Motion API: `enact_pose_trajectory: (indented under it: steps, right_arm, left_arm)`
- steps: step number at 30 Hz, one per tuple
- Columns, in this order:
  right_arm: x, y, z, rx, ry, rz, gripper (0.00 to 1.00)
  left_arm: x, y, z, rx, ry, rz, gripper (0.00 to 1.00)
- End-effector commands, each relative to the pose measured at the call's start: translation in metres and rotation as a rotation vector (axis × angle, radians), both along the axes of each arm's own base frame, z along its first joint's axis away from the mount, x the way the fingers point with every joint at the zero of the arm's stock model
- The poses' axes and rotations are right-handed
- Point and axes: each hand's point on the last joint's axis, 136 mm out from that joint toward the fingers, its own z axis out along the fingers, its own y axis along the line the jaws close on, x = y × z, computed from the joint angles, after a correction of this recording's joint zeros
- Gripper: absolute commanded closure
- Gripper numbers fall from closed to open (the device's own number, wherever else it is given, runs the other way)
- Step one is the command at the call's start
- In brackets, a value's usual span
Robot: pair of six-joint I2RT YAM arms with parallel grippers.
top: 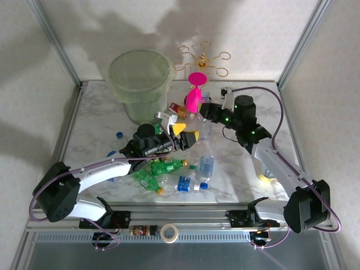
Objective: Put the plastic bottles in the bin
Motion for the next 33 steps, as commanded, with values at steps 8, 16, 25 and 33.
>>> enact_pose_trajectory:
  steps: [8, 16, 25, 33]
  right_arm:
    - [-0.023, 0.008, 0.021, 0.134, -0.061, 0.092, 0.56]
    - [-0.025, 0.009, 0.008, 0.137, -0.041, 0.101, 0.56]
    - [-0.027, 0.007, 0.013, 0.147, -0.066, 0.094, 0.47]
    - [-0.017, -0.015, 0.039, 0.085, -0.149, -0.040, 0.06]
  left_arm:
    - [0.000, -0.045, 0.005, -0.043, 0.021, -0.115, 0.01]
    - [0.009, -0.048, -0.002, -0.049, 0.042, -0.081, 0.19]
    - [0.011, -0.041, 0.002, -0.064, 0.041, -0.046, 0.50]
    - [0.014, -0.018, 0.023, -0.067, 0.002, 0.061, 0.52]
